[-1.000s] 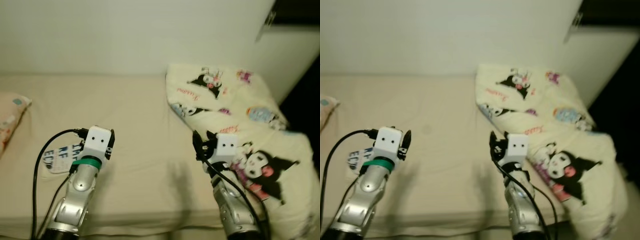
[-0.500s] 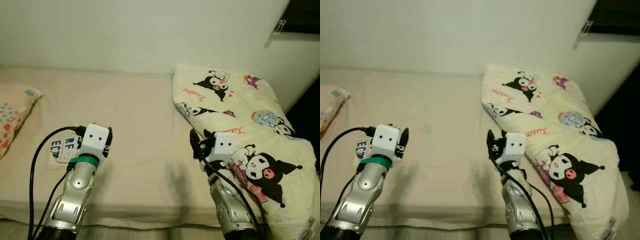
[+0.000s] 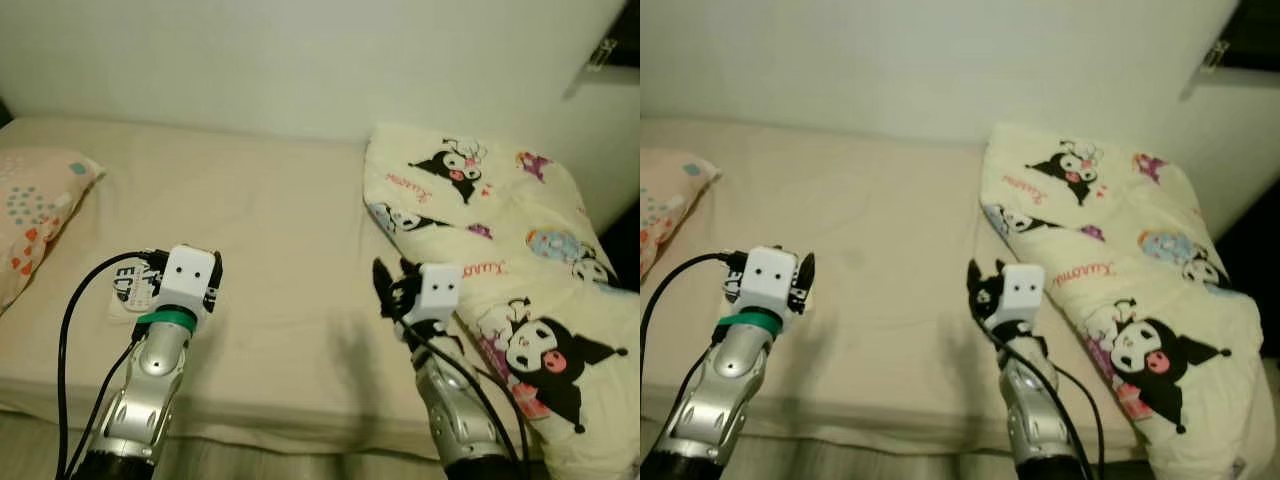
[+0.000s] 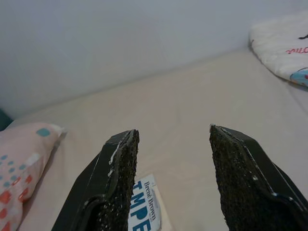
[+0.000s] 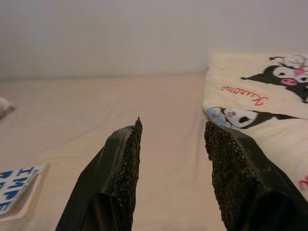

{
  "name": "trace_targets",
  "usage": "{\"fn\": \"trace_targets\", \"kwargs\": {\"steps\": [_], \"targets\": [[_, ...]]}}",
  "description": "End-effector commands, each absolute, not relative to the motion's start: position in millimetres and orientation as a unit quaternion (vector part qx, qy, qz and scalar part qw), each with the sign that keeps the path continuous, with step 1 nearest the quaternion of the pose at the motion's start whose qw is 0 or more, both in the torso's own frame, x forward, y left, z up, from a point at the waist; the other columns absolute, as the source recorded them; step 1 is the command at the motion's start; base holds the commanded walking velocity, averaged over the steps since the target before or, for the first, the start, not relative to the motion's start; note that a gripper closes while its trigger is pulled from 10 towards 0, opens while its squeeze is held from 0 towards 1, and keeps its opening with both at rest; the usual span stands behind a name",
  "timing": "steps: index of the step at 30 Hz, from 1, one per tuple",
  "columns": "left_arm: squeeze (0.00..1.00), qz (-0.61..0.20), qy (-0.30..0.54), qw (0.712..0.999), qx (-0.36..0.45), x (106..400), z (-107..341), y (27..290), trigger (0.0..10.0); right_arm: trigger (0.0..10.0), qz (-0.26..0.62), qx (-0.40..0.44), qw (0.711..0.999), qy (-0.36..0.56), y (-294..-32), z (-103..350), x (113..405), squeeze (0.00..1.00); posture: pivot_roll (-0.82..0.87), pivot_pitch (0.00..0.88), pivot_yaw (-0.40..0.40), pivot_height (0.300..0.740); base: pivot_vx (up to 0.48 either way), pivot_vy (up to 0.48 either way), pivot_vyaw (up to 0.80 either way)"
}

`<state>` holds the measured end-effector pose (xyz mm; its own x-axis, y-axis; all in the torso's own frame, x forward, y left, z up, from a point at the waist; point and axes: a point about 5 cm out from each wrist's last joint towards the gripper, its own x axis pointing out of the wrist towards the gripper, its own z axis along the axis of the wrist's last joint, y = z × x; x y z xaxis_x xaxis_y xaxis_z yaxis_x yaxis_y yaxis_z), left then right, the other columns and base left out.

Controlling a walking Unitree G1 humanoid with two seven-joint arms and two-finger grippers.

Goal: Clean up the room

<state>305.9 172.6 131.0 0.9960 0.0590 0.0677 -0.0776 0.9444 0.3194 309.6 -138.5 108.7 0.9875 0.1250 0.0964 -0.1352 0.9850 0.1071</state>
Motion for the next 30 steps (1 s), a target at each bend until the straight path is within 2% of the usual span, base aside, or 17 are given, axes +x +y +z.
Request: {"fn": "trace_targets", "kwargs": {"steps": [1, 6, 13, 18, 30], "targets": [[0.0, 0.033, -0.026, 0.985, 0.169, 305.9, 127.9, 172.5, 10.0, 10.0, 0.065, 0.061, 0.995, -0.035, -138.8, 103.5, 308.6, 0.0, 0.07, 0.031, 0.013, 0.74, 0.0, 0.0, 0.0], [0.0, 0.025, -0.032, 0.984, 0.175, 307.0, 129.0, 170.3, 10.0, 10.0, 0.064, 0.06, 0.996, -0.035, -138.2, 103.5, 309.2, 0.0, 0.07, 0.028, 0.014, 0.74, 0.31, -0.329, 0.0], [0.0, 0.023, -0.034, 0.984, 0.174, 307.5, 129.5, 169.6, 10.0, 10.0, 0.063, 0.062, 0.996, -0.033, -138.6, 102.2, 308.5, 0.0, 0.07, 0.029, 0.015, 0.74, 0.0, -0.426, 0.0], [0.0, 0.022, -0.034, 0.984, 0.176, 307.7, 129.8, 169.6, 10.0, 10.0, 0.062, 0.062, 0.996, -0.032, -139.3, 101.7, 308.9, 0.0, 0.07, 0.028, 0.015, 0.74, 0.253, -0.38, 0.0], [0.0, 0.018, -0.038, 0.983, 0.177, 308.4, 130.0, 168.6, 10.0, 10.0, 0.063, 0.061, 0.996, -0.032, -139.0, 101.2, 310.2, 0.0, 0.08, 0.021, 0.013, 0.74, 0.0, -0.412, 0.0]]}}
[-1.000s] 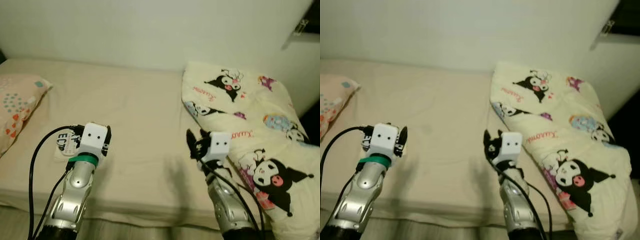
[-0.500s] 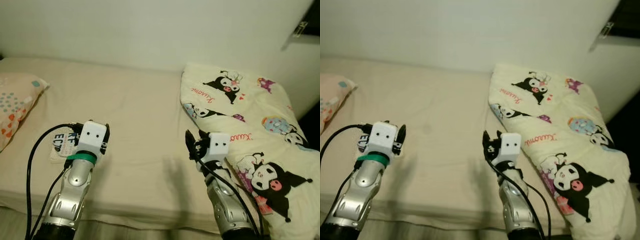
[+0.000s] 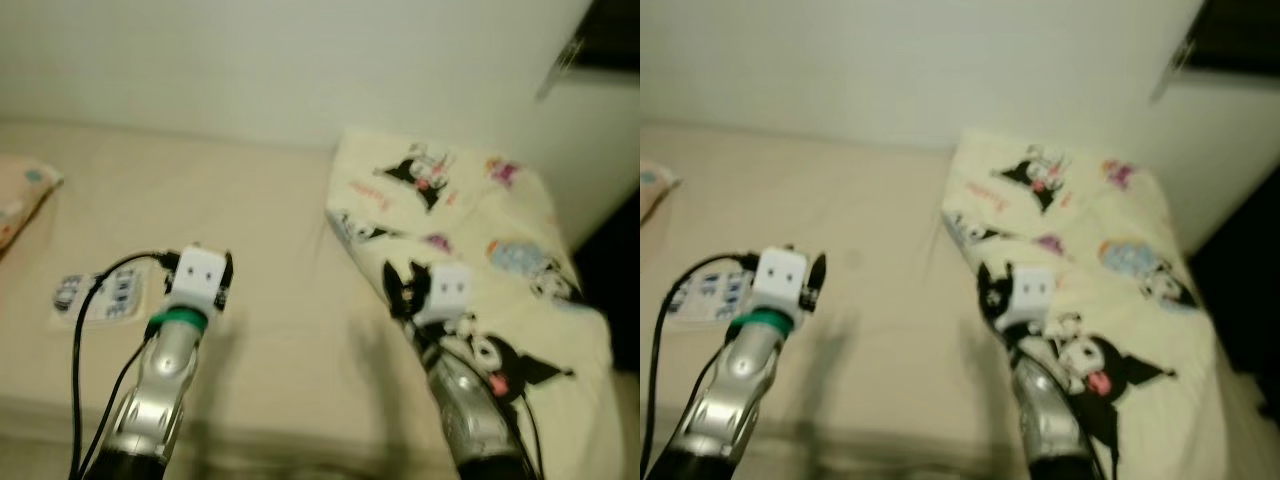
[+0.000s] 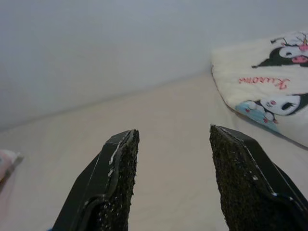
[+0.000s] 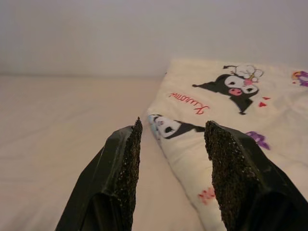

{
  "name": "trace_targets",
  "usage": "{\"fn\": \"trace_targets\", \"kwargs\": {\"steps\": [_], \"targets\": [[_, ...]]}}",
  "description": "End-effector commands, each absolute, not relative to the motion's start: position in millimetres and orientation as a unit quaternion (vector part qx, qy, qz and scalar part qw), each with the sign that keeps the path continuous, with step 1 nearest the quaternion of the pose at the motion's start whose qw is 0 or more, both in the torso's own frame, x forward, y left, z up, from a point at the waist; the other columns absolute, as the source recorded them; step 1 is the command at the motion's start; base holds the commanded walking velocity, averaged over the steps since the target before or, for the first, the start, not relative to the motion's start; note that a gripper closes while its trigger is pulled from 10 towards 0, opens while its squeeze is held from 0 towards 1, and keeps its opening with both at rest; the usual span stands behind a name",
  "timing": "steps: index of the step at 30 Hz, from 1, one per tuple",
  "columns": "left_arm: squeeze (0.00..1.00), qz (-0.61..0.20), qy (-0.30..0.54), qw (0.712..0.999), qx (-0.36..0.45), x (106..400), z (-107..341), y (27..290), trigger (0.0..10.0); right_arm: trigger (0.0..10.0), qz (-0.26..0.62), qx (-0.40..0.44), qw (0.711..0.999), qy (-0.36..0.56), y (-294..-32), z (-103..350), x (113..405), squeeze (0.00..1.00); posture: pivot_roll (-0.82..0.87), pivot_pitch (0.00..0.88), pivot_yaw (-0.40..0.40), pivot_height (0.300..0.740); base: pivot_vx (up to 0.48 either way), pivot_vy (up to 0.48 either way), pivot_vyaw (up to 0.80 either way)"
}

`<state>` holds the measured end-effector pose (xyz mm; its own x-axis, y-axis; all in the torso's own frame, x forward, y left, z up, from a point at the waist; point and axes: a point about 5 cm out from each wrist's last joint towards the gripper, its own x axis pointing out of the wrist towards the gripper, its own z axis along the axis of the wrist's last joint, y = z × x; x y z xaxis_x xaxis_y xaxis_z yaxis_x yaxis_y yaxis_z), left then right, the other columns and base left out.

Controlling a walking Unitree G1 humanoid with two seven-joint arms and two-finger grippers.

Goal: Clean up the room

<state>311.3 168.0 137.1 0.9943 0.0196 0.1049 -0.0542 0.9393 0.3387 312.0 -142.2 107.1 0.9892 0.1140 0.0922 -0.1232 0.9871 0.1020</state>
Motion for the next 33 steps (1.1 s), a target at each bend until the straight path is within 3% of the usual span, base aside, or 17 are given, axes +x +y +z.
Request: {"fn": "trace_targets", "kwargs": {"steps": [1, 8, 30, 33], "targets": [[0.0, 0.017, -0.038, 0.983, 0.177, 308.5, 129.8, 168.4, 10.0, 10.0, 0.063, 0.061, 0.996, -0.031, -139.1, 101.0, 310.4, 0.0, 0.08, 0.021, 0.013, 0.74, 0.0, -0.39, 0.0], [0.0, 0.013, -0.038, 0.987, 0.156, 308.2, 129.1, 166.7, 10.0, 10.0, 0.062, 0.061, 0.996, -0.03, -139.9, 100.4, 311.0, 0.0, 0.08, 0.019, 0.011, 0.74, 0.0, -0.198, 0.0], [0.0, 0.012, -0.037, 0.989, 0.144, 307.4, 126.7, 165.7, 10.0, 10.0, 0.059, 0.059, 0.996, -0.026, -142.4, 97.1, 309.7, 0.0, 0.07, 0.027, 0.012, 0.74, 0.0, 0.471, 0.0], [0.0, 0.011, -0.035, 0.988, 0.148, 307.8, 126.2, 165.4, 10.0, 10.0, 0.058, 0.059, 0.996, -0.025, -142.6, 96.7, 309.5, 0.0, 0.07, 0.027, 0.012, 0.74, 0.0, 0.0, 0.0]]}}
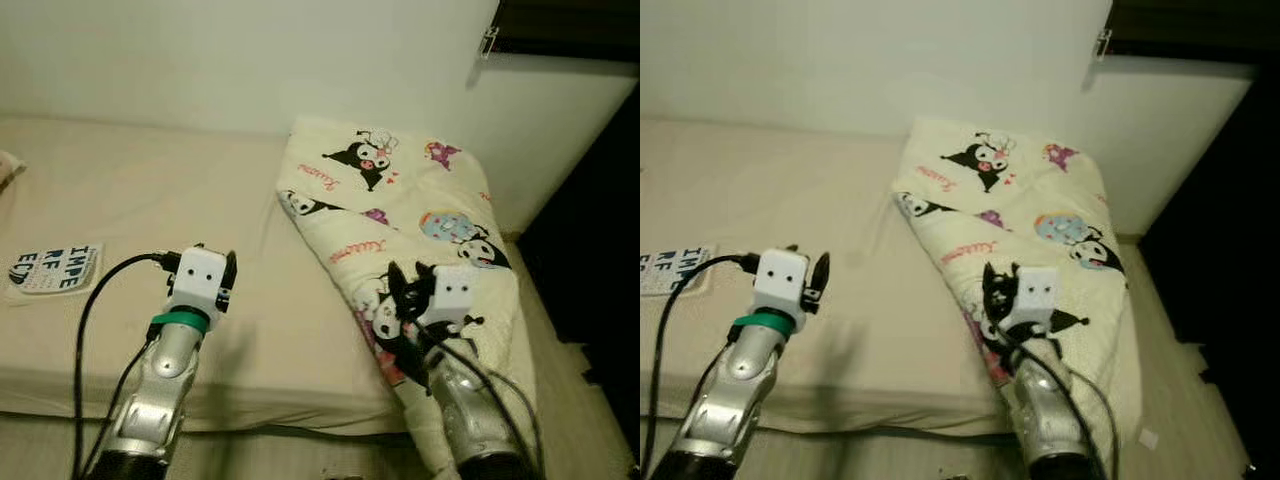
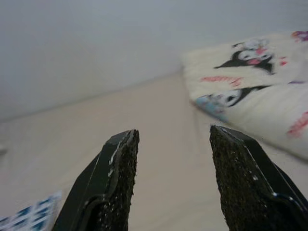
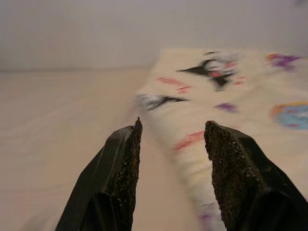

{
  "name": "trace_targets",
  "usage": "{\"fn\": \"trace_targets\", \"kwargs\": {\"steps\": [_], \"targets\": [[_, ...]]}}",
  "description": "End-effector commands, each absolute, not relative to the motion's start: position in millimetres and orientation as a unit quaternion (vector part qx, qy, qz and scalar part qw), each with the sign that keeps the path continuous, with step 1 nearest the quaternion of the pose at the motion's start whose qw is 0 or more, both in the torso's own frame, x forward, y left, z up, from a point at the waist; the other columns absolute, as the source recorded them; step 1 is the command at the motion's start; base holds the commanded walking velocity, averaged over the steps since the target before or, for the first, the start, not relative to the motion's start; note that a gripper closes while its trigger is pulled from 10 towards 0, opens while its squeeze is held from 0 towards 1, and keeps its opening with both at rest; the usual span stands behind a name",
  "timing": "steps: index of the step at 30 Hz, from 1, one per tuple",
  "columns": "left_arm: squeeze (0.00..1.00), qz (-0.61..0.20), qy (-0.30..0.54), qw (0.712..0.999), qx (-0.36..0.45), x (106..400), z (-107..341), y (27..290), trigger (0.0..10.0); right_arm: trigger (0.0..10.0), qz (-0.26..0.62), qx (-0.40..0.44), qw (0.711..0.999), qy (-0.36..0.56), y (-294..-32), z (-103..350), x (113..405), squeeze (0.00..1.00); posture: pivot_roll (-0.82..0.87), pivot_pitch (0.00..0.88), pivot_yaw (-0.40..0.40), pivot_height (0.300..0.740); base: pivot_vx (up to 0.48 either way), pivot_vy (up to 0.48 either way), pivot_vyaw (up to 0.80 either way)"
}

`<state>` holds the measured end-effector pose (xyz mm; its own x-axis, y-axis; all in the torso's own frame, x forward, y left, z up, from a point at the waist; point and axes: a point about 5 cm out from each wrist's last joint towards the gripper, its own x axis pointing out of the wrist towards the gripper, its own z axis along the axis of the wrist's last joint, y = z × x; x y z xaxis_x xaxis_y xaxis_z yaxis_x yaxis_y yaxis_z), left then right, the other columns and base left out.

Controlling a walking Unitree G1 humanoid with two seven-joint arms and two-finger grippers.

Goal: Clean up the room

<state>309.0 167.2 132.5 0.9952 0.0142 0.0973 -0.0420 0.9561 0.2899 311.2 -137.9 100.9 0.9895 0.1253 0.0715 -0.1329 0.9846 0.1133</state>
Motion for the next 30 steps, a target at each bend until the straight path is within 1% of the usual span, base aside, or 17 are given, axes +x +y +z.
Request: {"fn": "trace_targets", "kwargs": {"steps": [1, 12, 14, 18, 30], "targets": [[0.0, 0.011, -0.035, 0.988, 0.15, 308.0, 126.1, 165.2, 10.0, 10.0, 0.058, 0.058, 0.996, -0.025, -142.7, 96.6, 309.2, 0.0, 0.07, 0.029, 0.012, 0.74, 0.0, 0.0, 0.0], [0.0, 0.009, -0.032, 0.986, 0.163, 308.4, 124.8, 165.3, 10.0, 10.0, 0.059, 0.058, 0.996, -0.023, -142.5, 96.1, 309.1, 0.0, 0.07, 0.029, 0.012, 0.74, 0.0, 0.0, -0.04], [0.0, 0.008, -0.032, 0.986, 0.165, 308.6, 124.6, 165.1, 10.0, 10.0, 0.058, 0.059, 0.996, -0.023, -142.5, 96.0, 309.1, 0.0, 0.07, 0.029, 0.012, 0.74, 0.315, 0.0, -0.48], [0.0, 0.005, -0.031, 0.985, 0.169, 309.1, 123.9, 164.1, 10.0, 10.0, 0.055, 0.057, 0.997, -0.024, -143.3, 95.9, 308.9, 0.0, 0.06, 0.028, 0.014, 0.74, 0.332, 0.0, 0.0], [0.0, 0.002, -0.029, 0.985, 0.171, 310.3, 123.1, 163.0, 10.0, 10.0, 0.053, 0.056, 0.997, -0.024, -144.3, 95.5, 308.2, 0.0, 0.06, 0.03, 0.017, 0.74, 0.343, -0.328, 0.0]]}}
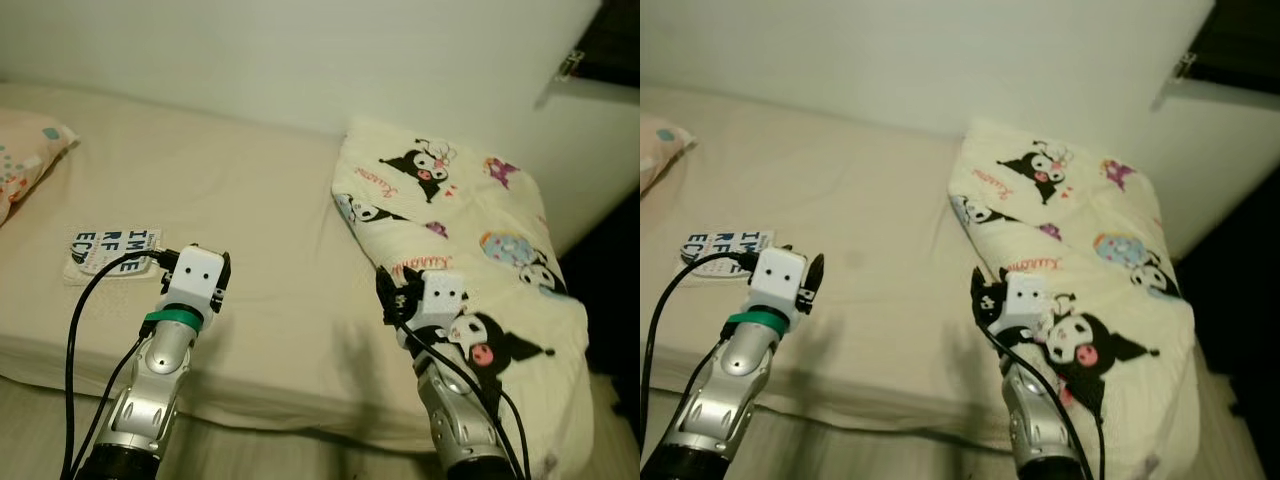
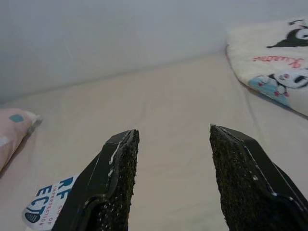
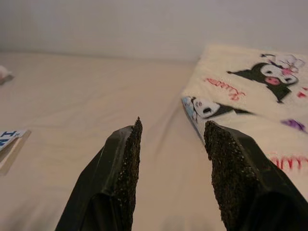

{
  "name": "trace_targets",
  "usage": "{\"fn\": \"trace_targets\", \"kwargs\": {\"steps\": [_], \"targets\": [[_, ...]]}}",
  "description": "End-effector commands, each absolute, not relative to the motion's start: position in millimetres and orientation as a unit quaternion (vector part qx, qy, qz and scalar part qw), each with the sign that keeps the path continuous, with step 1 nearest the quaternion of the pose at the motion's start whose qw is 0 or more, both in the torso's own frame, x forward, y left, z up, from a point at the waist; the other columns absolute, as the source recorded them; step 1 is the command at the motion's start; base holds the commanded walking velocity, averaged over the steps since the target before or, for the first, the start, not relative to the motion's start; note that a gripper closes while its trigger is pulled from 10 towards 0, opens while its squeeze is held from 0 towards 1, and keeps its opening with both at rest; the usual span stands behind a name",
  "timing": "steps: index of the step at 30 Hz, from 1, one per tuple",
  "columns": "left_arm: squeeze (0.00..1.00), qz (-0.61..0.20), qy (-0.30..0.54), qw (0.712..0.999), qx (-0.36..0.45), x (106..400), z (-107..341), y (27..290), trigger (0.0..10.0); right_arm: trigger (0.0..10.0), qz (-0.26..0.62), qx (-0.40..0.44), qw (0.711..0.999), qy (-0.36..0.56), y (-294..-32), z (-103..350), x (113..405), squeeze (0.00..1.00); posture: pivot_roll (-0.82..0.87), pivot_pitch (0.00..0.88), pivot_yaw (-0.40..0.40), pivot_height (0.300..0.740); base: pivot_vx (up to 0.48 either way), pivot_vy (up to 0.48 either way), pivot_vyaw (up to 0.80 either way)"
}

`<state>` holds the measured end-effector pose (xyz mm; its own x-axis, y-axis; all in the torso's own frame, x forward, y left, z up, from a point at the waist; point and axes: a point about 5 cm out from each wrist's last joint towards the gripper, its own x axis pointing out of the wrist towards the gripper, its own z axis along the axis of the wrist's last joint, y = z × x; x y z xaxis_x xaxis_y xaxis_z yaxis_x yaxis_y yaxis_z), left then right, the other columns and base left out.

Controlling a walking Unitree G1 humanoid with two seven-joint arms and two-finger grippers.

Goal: Clean up the room

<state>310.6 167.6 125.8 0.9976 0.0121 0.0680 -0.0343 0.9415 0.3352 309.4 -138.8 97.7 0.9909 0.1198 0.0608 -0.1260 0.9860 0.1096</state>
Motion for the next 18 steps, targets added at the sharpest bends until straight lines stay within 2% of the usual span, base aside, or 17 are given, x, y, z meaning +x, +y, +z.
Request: {"fn": "trace_targets", "kwargs": {"steps": [1, 5, 18], "targets": [[0.0, 0.002, -0.028, 0.985, 0.171, 310.4, 122.9, 162.9, 10.0, 10.0, 0.053, 0.055, 0.997, -0.024, -144.3, 95.5, 308.3, 0.0, 0.06, 0.03, 0.017, 0.74, 0.349, -0.322, 0.0], [0.0, 0.0, -0.032, 0.986, 0.162, 310.5, 123.3, 162.0, 10.0, 10.0, 0.054, 0.055, 0.997, -0.024, -144.4, 95.6, 308.8, 0.0, 0.06, 0.029, 0.016, 0.74, 0.267, -0.081, 0.0], [0.0, -0.025, -0.04, 0.987, 0.151, 309.1, 123.9, 155.2, 10.0, 10.0, 0.053, 0.053, 0.997, -0.024, -145.2, 96.1, 309.0, 0.0, 0.06, 0.027, 0.015, 0.74, 0.0, 0.0, 0.0]]}}
